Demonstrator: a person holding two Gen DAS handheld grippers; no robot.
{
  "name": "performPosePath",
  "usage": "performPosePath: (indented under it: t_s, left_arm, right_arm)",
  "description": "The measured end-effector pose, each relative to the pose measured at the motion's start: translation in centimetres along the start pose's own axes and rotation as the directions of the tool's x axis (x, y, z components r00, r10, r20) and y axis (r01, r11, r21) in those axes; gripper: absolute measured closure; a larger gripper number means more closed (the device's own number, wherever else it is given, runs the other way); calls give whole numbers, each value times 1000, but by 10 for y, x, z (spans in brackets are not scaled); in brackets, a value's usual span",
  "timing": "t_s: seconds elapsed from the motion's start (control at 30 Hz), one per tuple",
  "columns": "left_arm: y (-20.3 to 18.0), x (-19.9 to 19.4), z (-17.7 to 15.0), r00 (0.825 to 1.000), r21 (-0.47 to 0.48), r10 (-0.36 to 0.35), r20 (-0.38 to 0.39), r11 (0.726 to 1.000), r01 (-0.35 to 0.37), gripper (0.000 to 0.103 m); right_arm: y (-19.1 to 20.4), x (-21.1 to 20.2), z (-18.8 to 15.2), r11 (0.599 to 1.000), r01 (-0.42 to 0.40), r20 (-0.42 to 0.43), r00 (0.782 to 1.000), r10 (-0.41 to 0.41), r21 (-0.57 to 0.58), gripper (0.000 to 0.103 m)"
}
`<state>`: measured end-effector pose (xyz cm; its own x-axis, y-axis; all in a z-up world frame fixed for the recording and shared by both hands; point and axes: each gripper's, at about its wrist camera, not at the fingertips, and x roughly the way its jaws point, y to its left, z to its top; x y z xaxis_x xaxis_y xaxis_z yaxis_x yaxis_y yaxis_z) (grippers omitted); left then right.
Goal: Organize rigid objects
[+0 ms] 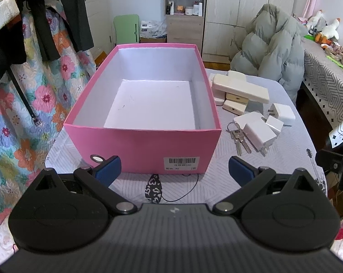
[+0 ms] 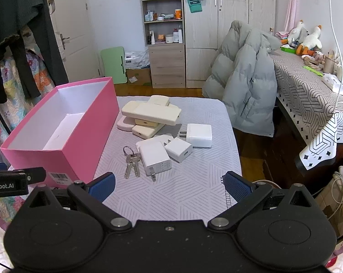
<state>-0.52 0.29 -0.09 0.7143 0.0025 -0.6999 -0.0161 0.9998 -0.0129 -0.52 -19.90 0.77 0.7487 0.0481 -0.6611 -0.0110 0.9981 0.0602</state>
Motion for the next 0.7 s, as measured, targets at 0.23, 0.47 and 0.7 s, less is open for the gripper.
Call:
performPosePath:
  t_s: [0.23, 0.47, 0.7]
  left_arm:
    - [-3, 1, -1, 1000, 9, 6, -6, 1000, -6, 2]
    - [-5, -2, -2, 1000, 26, 4, -1, 1000, -4, 2]
    - [-7, -1, -1, 1000, 23, 2, -1, 1000, -2, 2]
  right_arm:
    - [3, -3, -2, 1000, -3, 4, 1000, 3, -30, 0]
    - [2, -2, -2, 1000, 4, 1, 1000, -3, -27, 0]
    - [0, -2, -3, 1000, 8, 7, 1000, -8, -17, 0]
